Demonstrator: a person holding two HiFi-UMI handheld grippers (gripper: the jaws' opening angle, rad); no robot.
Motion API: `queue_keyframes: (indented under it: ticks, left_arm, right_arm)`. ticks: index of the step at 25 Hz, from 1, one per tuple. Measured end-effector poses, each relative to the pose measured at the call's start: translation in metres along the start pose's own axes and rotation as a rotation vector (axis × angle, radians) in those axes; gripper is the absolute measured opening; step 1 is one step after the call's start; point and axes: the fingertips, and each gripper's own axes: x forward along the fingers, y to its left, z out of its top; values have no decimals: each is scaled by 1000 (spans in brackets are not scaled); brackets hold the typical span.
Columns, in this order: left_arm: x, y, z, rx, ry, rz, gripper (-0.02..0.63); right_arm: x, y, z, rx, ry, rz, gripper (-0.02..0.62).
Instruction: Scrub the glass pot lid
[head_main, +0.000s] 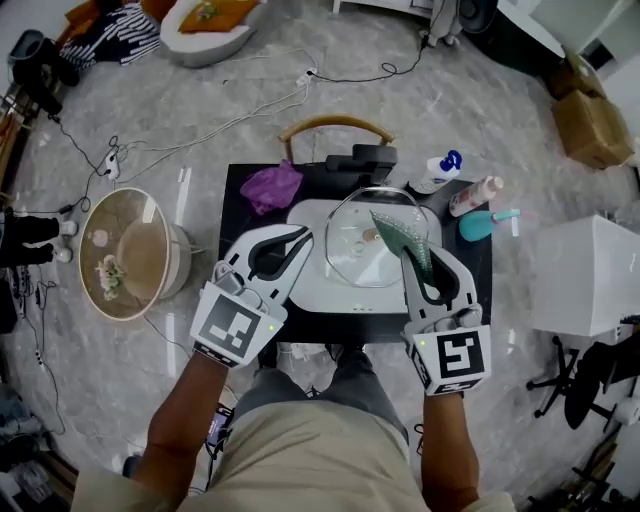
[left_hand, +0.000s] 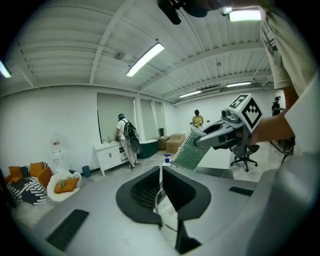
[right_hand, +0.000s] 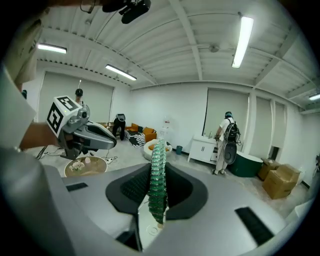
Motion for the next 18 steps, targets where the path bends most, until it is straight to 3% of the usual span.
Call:
queue_keyframes:
  ticks: [6,10,18]
  left_arm:
    - [-23,-9,27,22,-32,-21,31]
    - [-29,-12,36,-25,-34,-30,31]
    - [-48,-17,51,66,-69,-58,31]
  right_arm:
    - [-34,2,39,-7,-58,-44,83]
    - [-47,0,50,-20,-83,-63,83]
    - [-72,2,61,-21,-92,-92,83]
